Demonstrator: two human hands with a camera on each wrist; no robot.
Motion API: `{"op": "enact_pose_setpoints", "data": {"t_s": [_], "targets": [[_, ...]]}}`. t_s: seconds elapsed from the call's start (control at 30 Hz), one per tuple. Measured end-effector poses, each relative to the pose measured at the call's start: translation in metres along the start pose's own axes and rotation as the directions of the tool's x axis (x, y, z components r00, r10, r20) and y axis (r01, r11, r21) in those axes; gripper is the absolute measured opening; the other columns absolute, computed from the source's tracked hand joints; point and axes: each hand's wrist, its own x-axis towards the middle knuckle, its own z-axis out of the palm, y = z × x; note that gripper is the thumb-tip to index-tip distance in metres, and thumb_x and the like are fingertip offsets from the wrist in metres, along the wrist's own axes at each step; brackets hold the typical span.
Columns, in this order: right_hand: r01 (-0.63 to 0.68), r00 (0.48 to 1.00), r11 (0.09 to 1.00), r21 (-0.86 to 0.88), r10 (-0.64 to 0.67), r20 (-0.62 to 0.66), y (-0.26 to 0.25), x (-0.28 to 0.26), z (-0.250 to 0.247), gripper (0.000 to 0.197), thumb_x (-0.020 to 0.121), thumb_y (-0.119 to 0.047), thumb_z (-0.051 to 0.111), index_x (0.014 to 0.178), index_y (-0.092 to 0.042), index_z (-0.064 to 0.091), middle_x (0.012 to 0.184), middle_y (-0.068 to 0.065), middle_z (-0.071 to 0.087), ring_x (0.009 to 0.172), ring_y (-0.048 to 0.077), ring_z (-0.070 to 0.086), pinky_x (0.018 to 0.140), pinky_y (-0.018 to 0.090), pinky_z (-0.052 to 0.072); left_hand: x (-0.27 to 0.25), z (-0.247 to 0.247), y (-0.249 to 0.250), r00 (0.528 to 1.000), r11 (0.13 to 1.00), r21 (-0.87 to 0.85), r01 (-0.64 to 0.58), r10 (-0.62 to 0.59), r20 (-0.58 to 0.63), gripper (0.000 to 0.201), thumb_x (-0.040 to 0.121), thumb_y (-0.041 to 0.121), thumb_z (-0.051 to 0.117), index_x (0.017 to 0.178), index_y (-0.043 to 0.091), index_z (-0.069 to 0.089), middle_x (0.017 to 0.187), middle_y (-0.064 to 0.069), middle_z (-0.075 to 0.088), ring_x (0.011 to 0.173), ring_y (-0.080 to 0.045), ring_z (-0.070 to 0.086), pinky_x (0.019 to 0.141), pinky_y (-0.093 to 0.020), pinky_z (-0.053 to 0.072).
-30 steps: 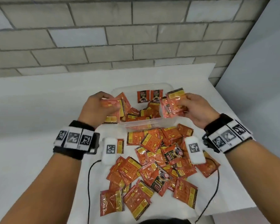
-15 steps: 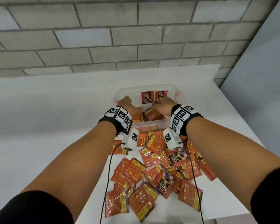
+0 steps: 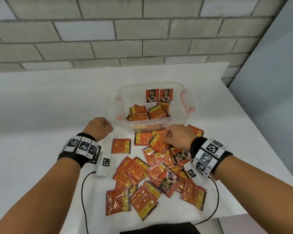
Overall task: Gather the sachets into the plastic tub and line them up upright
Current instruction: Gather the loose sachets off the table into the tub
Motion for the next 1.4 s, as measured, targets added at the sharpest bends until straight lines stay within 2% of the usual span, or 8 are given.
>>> {"op": "enact_pose_setpoints", "data": {"t_s": [0.17, 0.47, 0.6, 0.77, 1.0, 1.13, 1.2, 1.4], "targets": [[0.039, 0.995, 0.98, -0.196, -0.055, -0.081, -0.011, 0.01, 0.026, 0.036, 0.085, -0.033, 0.064, 0.116, -0.015, 0.054, 0.111, 0.003, 0.06, 0.089, 0.018, 0.057, 0.066, 0.027, 0.048, -0.007, 0.033, 0.006, 0.98, 0.972, 0.218, -0.091, 0.049, 0.193, 0.049, 0.083, 0.035, 0.071, 0.127, 0.018, 0.056, 0.126, -0.007, 0.049, 0.11, -0.021, 0.053, 0.09, -0.028, 0.043], [0.074, 0.997, 0.992, -0.099, -0.075, -0.01, -0.019, 0.016, 0.037, 0.069, 0.083, -0.02, 0.071, 0.143, -0.023, 0.036, 0.151, 0.011, 0.031, 0.131, 0.026, 0.042, 0.107, 0.037, 0.039, -0.006, 0.047, 0.007, 0.987, 0.908, 0.413, -0.076, 0.01, 0.158, 0.046, 0.084, 0.043, 0.066, 0.123, 0.019, 0.056, 0.122, -0.008, 0.046, 0.118, -0.027, 0.04, 0.096, -0.035, 0.039], [0.08, 0.996, 0.995, 0.051, -0.078, -0.039, -0.017, 0.005, 0.023, 0.05, 0.093, -0.011, 0.056, 0.14, -0.018, 0.041, 0.137, 0.009, 0.048, 0.116, 0.023, 0.053, 0.091, 0.026, 0.042, -0.005, 0.044, -0.001, 0.984, 0.943, 0.334, 0.002, -0.061, 0.168, 0.046, 0.083, 0.044, 0.068, 0.112, 0.011, 0.056, 0.116, -0.009, 0.057, 0.105, -0.024, 0.052, 0.089, -0.032, 0.043], [0.004, 1.0, 0.968, 0.251, -0.008, 0.013, -0.003, -0.026, 0.005, 0.048, 0.095, -0.021, 0.054, 0.139, -0.021, 0.037, 0.101, 0.002, 0.066, 0.073, 0.014, 0.064, 0.055, 0.023, 0.052, -0.019, 0.026, -0.017, 0.987, 0.993, -0.092, 0.076, -0.062, 0.149, 0.033, 0.08, 0.026, 0.076, 0.102, 0.015, 0.053, 0.099, -0.004, 0.059, 0.081, -0.014, 0.056, 0.063, -0.023, 0.041], [0.119, 0.898, 0.992, -0.037, -0.092, 0.429, 0.011, -0.052, 0.039, 0.054, 0.092, -0.023, 0.056, 0.142, -0.026, 0.034, 0.122, 0.001, 0.056, 0.051, 0.005, 0.047, 0.045, 0.018, 0.038, -0.062, 0.029, -0.006, 0.955, 0.967, -0.251, -0.045, 0.116, 0.274, 0.033, 0.076, 0.031, 0.078, 0.105, 0.024, 0.063, 0.098, -0.001, 0.065, 0.087, -0.012, 0.06, 0.066, -0.023, 0.043], [0.18, 0.876, 0.984, -0.013, -0.154, 0.458, 0.015, -0.053, 0.042, 0.056, 0.087, -0.025, 0.064, 0.135, -0.035, 0.037, 0.131, -0.005, 0.046, 0.081, 0.013, 0.063, 0.07, 0.029, 0.056, -0.071, 0.056, 0.001, 0.925, 0.989, -0.085, -0.121, 0.143, 0.352, 0.045, 0.077, 0.035, 0.077, 0.117, 0.022, 0.062, 0.103, 0.001, 0.062, 0.094, -0.014, 0.058, 0.07, -0.025, 0.043], [0.226, 0.874, 0.973, -0.044, -0.182, 0.451, 0.017, -0.052, 0.043, 0.064, 0.084, -0.027, 0.069, 0.137, -0.036, 0.035, 0.128, -0.008, 0.046, 0.103, 0.015, 0.054, 0.088, 0.031, 0.049, -0.073, 0.063, 0.003, 0.927, 0.989, -0.017, -0.145, 0.142, 0.348, 0.046, 0.081, 0.038, 0.073, 0.121, 0.021, 0.06, 0.11, 0.0, 0.06, 0.093, -0.013, 0.055, 0.073, -0.025, 0.042], [0.3, 0.876, 0.947, -0.118, -0.224, 0.427, 0.018, -0.057, 0.049, 0.06, 0.083, -0.025, 0.07, 0.135, -0.029, 0.042, 0.126, -0.003, 0.042, 0.114, 0.013, 0.042, 0.097, 0.026, 0.038, -0.079, 0.069, 0.005, 0.912, 0.994, 0.017, -0.11, 0.094, 0.4, 0.065, 0.07, 0.047, 0.08, 0.124, 0.019, 0.055, 0.115, 0.001, 0.058, 0.096, -0.012, 0.055, 0.08, -0.026, 0.046]]}}
